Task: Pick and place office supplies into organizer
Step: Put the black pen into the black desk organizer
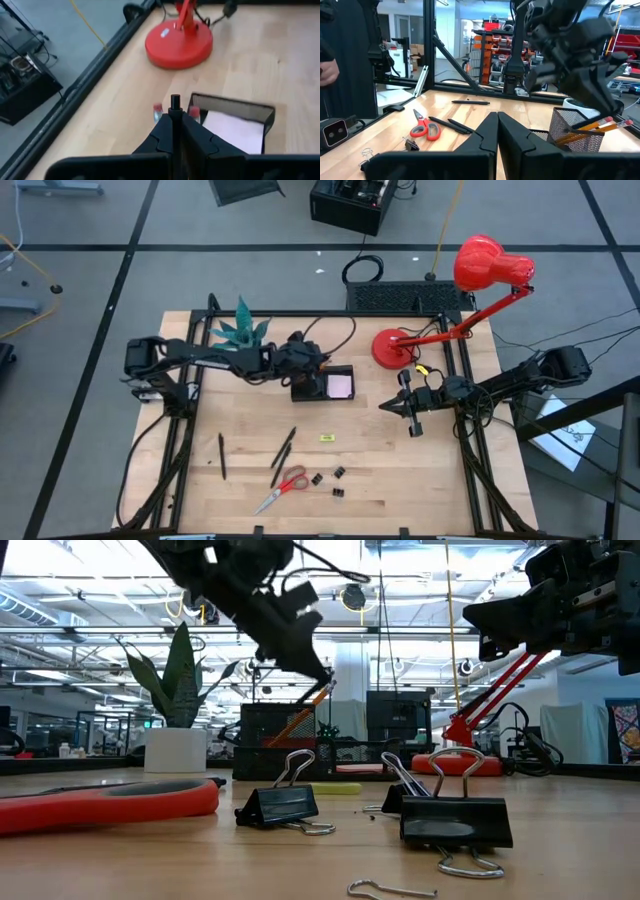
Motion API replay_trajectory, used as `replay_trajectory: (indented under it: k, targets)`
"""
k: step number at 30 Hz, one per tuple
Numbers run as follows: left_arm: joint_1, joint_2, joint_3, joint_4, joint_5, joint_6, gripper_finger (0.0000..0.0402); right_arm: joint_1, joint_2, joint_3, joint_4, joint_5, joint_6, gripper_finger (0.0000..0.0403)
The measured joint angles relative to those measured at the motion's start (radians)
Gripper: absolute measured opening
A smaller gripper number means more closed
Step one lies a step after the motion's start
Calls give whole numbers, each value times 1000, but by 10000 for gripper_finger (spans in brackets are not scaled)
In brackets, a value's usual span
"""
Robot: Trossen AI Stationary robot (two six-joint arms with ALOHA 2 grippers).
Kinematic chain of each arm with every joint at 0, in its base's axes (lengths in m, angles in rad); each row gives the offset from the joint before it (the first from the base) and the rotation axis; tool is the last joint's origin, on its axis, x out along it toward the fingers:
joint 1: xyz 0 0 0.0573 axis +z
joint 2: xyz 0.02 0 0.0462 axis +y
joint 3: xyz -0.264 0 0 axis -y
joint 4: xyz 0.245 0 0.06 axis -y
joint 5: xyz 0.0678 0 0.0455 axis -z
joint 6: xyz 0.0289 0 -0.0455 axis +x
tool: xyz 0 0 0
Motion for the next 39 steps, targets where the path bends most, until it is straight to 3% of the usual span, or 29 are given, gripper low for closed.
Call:
replay_trajectory:
  k: [14, 23, 32, 39]
  targets:
    - [-3, 13, 0, -63, 0, -45, 14, 0, 0, 0, 0, 0, -2, 4]
    - [-2, 13, 0, -47, 0, -75, 63, 0, 0, 0, 0, 0, -2, 4]
    - [-2, 10, 0, -21, 0, -59, 71, 0, 0, 0, 0, 0, -2, 4]
    - [-34, -136, 0, -61, -2, 35, 71, 0, 0, 0, 0, 0, -3, 4]
